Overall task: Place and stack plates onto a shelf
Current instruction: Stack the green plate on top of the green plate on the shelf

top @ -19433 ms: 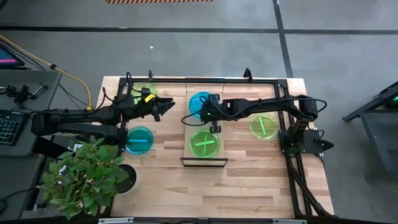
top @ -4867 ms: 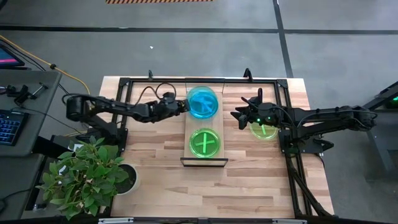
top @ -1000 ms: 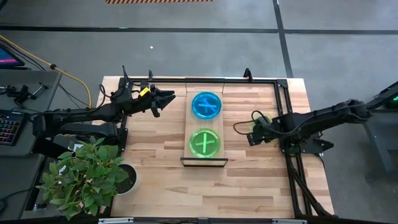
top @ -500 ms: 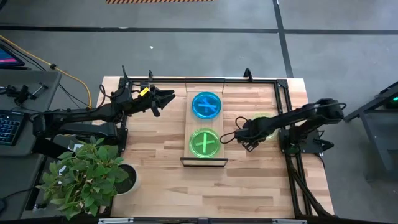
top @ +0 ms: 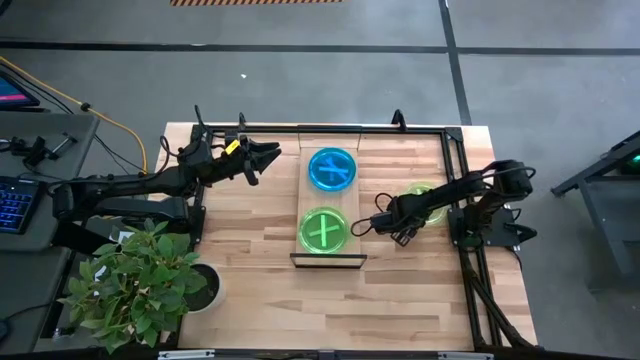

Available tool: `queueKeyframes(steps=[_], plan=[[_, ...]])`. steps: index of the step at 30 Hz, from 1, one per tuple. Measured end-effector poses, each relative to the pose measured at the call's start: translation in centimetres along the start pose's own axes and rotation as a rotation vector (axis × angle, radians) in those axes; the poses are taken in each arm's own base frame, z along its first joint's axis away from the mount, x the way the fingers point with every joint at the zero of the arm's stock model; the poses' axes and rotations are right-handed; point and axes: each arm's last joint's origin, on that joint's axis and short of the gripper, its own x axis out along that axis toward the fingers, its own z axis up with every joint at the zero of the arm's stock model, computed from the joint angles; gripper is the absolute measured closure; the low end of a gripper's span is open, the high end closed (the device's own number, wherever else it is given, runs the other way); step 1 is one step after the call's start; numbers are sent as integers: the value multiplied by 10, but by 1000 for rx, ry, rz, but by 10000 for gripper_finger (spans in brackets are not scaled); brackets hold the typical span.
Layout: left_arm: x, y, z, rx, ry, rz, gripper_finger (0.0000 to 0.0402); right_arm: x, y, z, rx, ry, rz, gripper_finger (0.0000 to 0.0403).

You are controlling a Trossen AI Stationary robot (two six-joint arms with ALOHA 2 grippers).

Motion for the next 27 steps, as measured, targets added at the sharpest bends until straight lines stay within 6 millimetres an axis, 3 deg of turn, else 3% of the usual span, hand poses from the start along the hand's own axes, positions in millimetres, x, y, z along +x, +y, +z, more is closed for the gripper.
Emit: queueKeyframes(steps=[5,13,20,27], plan=[[0,0,0,0,-1,0,245,2,-2,1,-23,-34,-60,240],[0,0,0,1,-1,0,245,13,-7,-3,-40,-18,-88,393],[0,0,0,1,-1,0,245,21,-11,-9,-18,28,-90,394],[0,0,0,1,0,0,245,-3,2,0,-52,-30,-29,401]])
